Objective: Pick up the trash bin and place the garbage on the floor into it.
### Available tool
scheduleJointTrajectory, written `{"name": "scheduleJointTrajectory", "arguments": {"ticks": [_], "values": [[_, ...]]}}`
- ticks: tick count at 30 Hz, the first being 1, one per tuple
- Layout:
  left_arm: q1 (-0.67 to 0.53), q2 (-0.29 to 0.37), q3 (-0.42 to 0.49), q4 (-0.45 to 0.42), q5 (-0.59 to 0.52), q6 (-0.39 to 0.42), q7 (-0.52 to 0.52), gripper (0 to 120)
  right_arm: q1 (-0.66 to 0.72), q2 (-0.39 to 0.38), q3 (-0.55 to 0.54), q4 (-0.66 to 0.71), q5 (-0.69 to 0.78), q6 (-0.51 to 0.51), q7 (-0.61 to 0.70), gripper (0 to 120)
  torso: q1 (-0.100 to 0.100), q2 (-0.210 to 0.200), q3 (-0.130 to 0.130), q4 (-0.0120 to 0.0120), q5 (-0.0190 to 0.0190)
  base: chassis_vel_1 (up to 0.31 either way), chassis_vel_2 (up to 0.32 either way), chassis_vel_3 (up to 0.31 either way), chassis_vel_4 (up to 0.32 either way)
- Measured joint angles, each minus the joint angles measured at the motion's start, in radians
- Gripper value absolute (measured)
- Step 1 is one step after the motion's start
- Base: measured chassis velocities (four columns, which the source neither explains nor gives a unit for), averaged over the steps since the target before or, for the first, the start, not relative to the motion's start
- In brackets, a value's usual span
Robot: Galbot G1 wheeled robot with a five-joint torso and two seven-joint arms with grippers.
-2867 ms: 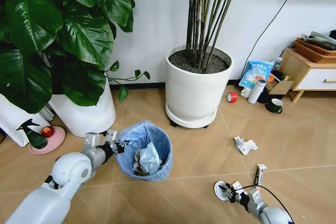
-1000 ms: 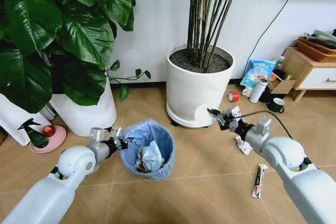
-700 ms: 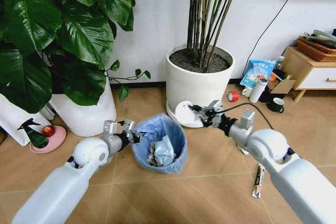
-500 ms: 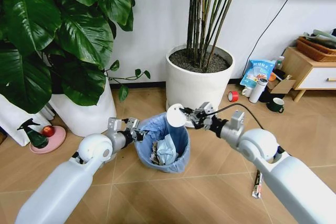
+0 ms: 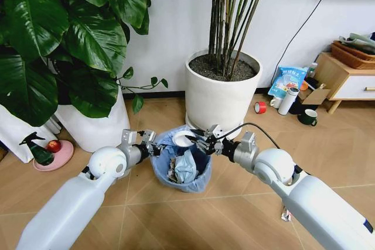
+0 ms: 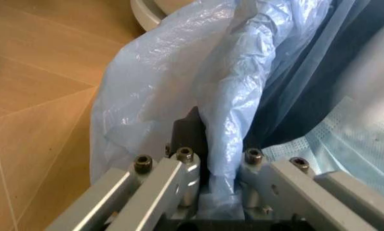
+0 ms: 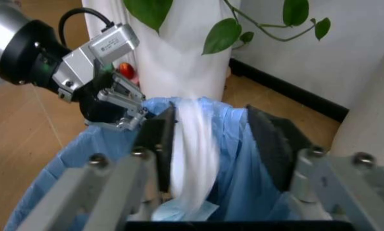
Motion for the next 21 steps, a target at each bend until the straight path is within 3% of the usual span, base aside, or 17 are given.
{"name": "scheduleJointTrajectory", "arguments": {"ticks": [9, 15, 21], "values": [[0.012, -0.001, -0.007, -0.016, -0.004, 0.000, -0.018, 2, -0.001, 0.005, 0.005, -0.009, -0.004, 0.004, 0.008, 78, 0.000, 0.000, 0.000, 0.0000, 0.0001, 0.000, 0.000, 0.000, 0.000], [0.048, 0.000, -0.049, -0.025, 0.003, 0.000, -0.026, 2, -0.064, 0.007, 0.114, 0.021, 0.011, -0.004, 0.134, 98, 0.000, 0.000, 0.000, 0.0001, -0.0001, 0.000, 0.000, 0.000, 0.000], [0.116, 0.022, -0.102, -0.073, 0.018, -0.002, -0.030, 2, -0.148, -0.002, 0.208, -0.028, 0.018, -0.014, 0.278, 100, 0.000, 0.000, 0.000, -0.0001, 0.0000, 0.000, 0.000, 0.000, 0.000]]}}
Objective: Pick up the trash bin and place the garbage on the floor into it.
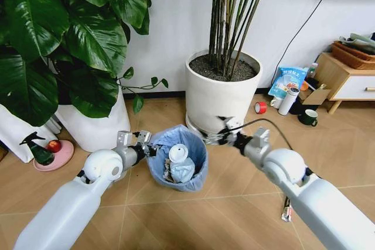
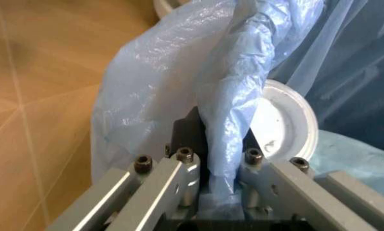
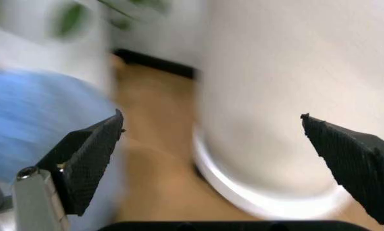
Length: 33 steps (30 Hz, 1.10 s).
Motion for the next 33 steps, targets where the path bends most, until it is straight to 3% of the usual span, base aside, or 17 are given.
{"name": "scheduleJointTrajectory", "arguments": {"ticks": [5, 15, 19, 23, 33], "values": [[0.021, 0.007, -0.025, -0.032, 0.008, -0.004, -0.012, 2, -0.131, 0.026, 0.102, -0.155, -0.009, 0.021, 0.151, 100, 0.000, 0.000, 0.000, 0.0002, 0.0005, 0.000, 0.000, 0.000, 0.000], [0.015, 0.030, -0.033, -0.067, -0.012, -0.004, -0.026, 2, -0.330, 0.143, 0.311, -0.323, -0.027, 0.025, 0.202, 100, 0.000, 0.000, 0.000, -0.0001, 0.0005, 0.000, 0.000, 0.000, 0.000], [0.016, 0.033, -0.033, -0.073, -0.012, -0.004, -0.025, 2, -0.360, 0.166, 0.352, -0.343, -0.028, 0.025, 0.195, 100, 0.000, 0.000, 0.000, 0.0000, -0.0001, 0.000, 0.000, 0.000, 0.000], [0.027, 0.031, -0.024, -0.088, -0.010, -0.004, -0.024, 2, -0.396, 0.251, 0.448, -0.414, -0.023, 0.003, 0.177, 100, 0.000, 0.000, 0.000, 0.0000, 0.0001, 0.000, 0.000, 0.000, 0.000], [0.031, 0.038, -0.013, -0.097, -0.007, -0.005, -0.024, 2, -0.365, 0.334, 0.469, -0.510, -0.027, -0.003, 0.182, 100, 0.000, 0.000, 0.000, 0.0002, 0.0001, 0.000, 0.000, 0.000, 0.000]]}}
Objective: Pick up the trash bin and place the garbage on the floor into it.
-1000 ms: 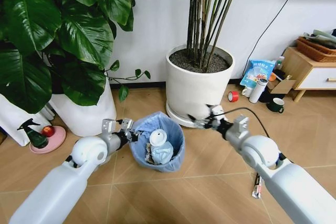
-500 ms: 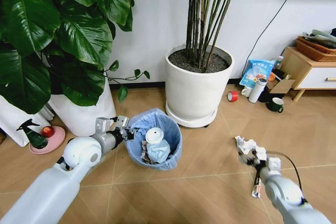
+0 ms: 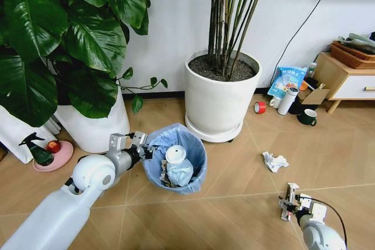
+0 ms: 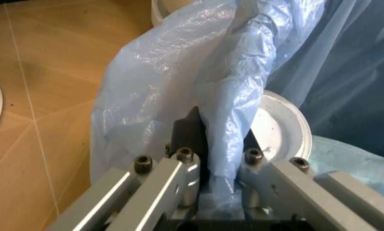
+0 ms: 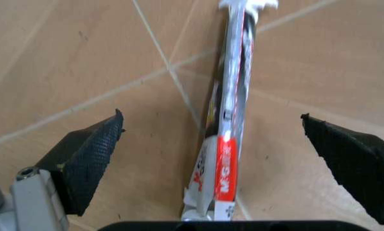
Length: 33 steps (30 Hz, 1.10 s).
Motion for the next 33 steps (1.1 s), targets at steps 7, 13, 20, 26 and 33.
{"name": "scheduleJointTrajectory", "arguments": {"ticks": [7, 13, 20, 26, 33], "values": [[0.001, 0.013, 0.000, -0.005, -0.003, 0.000, -0.001, 2, 0.039, 0.023, -0.005, -0.058, 0.001, -0.021, -0.003, 90, 0.000, 0.000, 0.000, 0.0000, -0.0003, 0.000, 0.000, 0.000, 0.000], [-0.007, 0.013, 0.003, 0.001, -0.005, 0.000, 0.000, 2, 0.052, 0.033, -0.008, -0.067, 0.011, -0.040, -0.001, 68, 0.000, 0.000, 0.000, 0.0000, 0.0000, 0.000, 0.000, 0.000, 0.000], [-0.009, 0.009, 0.006, 0.009, -0.005, -0.003, 0.000, 2, 0.054, 0.041, -0.011, -0.071, 0.015, -0.043, 0.001, 43, 0.000, 0.000, 0.000, -0.0001, 0.0000, 0.000, 0.000, 0.000, 0.000], [-0.009, 0.007, 0.008, 0.010, -0.005, -0.005, 0.000, 2, 0.056, 0.048, -0.011, -0.074, 0.016, -0.043, 0.005, 25, 0.000, 0.000, 0.000, -0.0001, 0.0000, 0.000, 0.000, 0.000, 0.000], [-0.009, 0.008, 0.006, 0.009, -0.005, -0.006, 0.000, 2, 0.055, 0.051, -0.012, -0.062, 0.012, -0.034, 0.015, 1, 0.000, 0.000, 0.000, -0.0001, 0.0006, 0.000, 0.000, 0.000, 0.000]]}}
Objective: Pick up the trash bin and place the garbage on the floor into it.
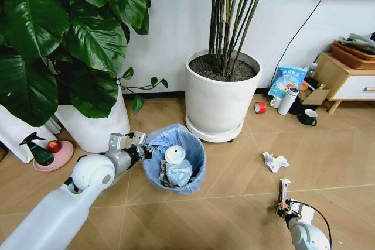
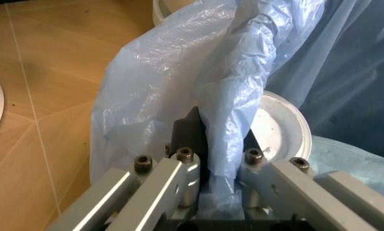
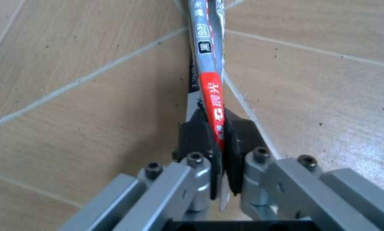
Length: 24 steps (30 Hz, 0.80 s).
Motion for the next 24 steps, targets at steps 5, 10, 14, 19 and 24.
{"name": "scheduleJointTrajectory", "arguments": {"ticks": [5, 10, 14, 19, 24], "values": [[0.003, 0.001, -0.001, -0.007, 0.000, 0.000, 0.000, 2, -0.026, -0.016, 0.015, 0.075, -0.016, 0.026, 0.005, 0, 0.000, 0.000, 0.000, 0.0001, -0.0005, 0.000, 0.000, 0.000, 0.000], [0.003, 0.004, -0.001, -0.008, -0.001, 0.000, 0.000, 2, -0.062, -0.071, 0.026, 0.171, -0.051, 0.075, -0.013, 0, 0.000, 0.000, 0.000, -0.0001, -0.0005, 0.000, 0.000, 0.000, 0.000], [0.003, 0.010, 0.004, -0.007, -0.001, 0.000, 0.003, 2, -0.079, -0.128, 0.038, 0.314, -0.059, 0.093, -0.024, 0, 0.000, 0.000, 0.000, -0.0002, -0.0003, 0.000, 0.000, 0.000, 0.000], [-0.001, 0.013, 0.012, -0.003, -0.003, 0.001, 0.004, 2, -0.078, -0.213, 0.020, 0.492, -0.032, 0.083, -0.024, 0, 0.000, 0.000, 0.000, 0.0000, -0.0007, 0.000, 0.000, 0.000, 0.000], [-0.003, 0.026, 0.019, 0.000, -0.009, 0.003, 0.003, 2, -0.021, -0.327, -0.080, 0.668, 0.022, 0.038, -0.023, 0, 0.000, 0.000, 0.000, 0.0000, -0.0005, 0.000, 0.000, 0.000, 0.000]]}}
